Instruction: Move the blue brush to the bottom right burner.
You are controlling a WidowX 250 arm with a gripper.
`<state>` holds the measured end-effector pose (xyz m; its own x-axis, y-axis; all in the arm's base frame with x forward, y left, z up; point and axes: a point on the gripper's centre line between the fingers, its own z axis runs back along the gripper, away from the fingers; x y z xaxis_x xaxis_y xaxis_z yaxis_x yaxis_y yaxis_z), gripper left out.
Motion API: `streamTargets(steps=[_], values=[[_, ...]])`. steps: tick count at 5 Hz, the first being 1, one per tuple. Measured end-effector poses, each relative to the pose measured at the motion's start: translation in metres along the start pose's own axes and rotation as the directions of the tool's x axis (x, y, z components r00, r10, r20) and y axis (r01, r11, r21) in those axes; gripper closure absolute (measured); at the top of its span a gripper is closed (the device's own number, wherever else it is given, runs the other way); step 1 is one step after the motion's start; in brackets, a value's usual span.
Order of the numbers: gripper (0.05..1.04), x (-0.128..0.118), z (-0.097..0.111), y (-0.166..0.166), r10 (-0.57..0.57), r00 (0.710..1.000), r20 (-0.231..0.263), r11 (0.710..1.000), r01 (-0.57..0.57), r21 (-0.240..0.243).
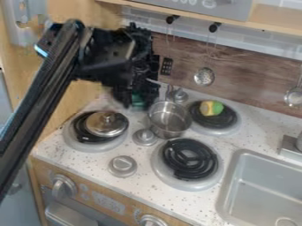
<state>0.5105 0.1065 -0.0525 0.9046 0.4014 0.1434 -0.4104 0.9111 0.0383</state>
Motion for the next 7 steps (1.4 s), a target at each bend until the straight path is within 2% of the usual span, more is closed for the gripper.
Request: streamTargets(steps=[1, 2, 3, 4, 5, 6, 7], values=[[0.577, -0.001, -0.001, 0.0, -0.001, 1.0, -0.001, 1.0, 0.001, -0.003], [0.578, -0.01, 0.0, -0.002, -0.016, 1.0, -0.025, 1.0, 0.015, -0.019], [0.582, -0.027, 0.012, -0.004, -0.068, 0.991, -0.119, 0.997, 0.063, -0.05], [0.582, -0.04, 0.051, -0.002, -0.105, 0.985, -0.137, 0.993, 0.096, -0.072], [0.582, -0.064, 0.074, 0.005, -0.151, 0.979, -0.134, 0.986, 0.141, -0.084], [0.582, -0.091, 0.088, 0.014, -0.195, 0.97, -0.144, 0.98, 0.188, -0.062], [0.582, -0.132, 0.092, -0.009, -0.318, 0.925, -0.208, 0.945, 0.292, -0.145]])
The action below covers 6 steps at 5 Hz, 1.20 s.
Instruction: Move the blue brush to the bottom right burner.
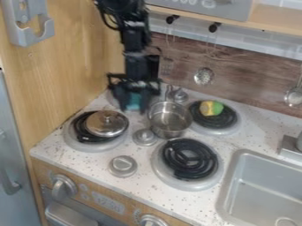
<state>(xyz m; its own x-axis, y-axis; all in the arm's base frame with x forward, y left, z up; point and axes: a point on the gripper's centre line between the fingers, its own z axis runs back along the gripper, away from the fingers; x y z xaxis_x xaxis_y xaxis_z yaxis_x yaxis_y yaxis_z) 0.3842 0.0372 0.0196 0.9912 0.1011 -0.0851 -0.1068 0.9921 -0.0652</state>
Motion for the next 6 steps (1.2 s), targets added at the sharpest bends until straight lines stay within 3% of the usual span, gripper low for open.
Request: streamTargets(steps=[1, 2, 3, 4, 6], values=[[0.582, -0.017, -0.013, -0.027, -0.095, 0.995, -0.042, 0.995, 0.093, -0.032], [0.582, -0.019, -0.015, -0.045, -0.175, 0.983, -0.048, 0.984, 0.174, -0.018], [0.582, -0.02, -0.033, -0.066, -0.235, 0.968, -0.084, 0.971, 0.237, 0.015], [0.582, -0.017, -0.061, -0.072, -0.246, 0.962, -0.121, 0.967, 0.252, 0.037], [0.598, -0.013, -0.078, -0.075, -0.24, 0.963, -0.122, 0.967, 0.248, 0.053]])
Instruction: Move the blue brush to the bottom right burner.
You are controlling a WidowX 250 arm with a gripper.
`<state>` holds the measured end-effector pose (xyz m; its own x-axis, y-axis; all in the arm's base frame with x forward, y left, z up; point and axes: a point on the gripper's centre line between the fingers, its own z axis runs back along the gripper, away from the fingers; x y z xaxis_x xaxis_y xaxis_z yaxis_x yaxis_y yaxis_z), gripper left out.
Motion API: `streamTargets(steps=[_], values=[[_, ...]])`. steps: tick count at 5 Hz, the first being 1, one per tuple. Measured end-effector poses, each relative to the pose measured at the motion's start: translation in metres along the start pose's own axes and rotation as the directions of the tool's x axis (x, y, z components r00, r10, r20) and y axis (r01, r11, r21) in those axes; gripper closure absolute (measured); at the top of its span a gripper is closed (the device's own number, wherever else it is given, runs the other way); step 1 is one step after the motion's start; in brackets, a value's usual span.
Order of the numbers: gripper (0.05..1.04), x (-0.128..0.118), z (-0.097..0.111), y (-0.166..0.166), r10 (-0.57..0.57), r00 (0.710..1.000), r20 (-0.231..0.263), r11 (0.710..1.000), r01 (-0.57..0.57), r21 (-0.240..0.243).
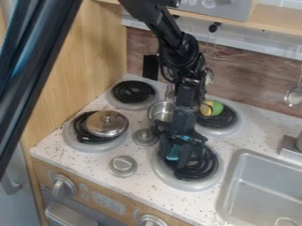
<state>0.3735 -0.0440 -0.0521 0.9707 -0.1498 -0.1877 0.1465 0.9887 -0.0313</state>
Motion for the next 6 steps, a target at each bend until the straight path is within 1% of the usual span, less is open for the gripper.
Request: streamTargets(steps=[1, 2, 3, 4, 5, 6], values=[[0.521, 0.001, -0.001, 0.002, 0.015, 1.0, 0.01, 1.0, -0.015, 0.017], [0.23, -0.003, 0.0, 0.0, 0.014, 0.999, 0.03, 0.999, -0.015, 0.045], [0.058, -0.011, 0.023, 0.002, 0.033, 0.995, 0.098, 0.998, -0.039, 0.054], [0.077, -0.018, 0.055, 0.004, 0.053, 0.984, 0.17, 0.998, -0.056, 0.016], [0.084, -0.025, 0.075, 0.007, 0.058, 0.978, 0.201, 0.998, -0.062, 0.012], [0.084, -0.028, 0.076, 0.007, 0.068, 0.98, 0.188, 0.998, -0.07, 0.008]])
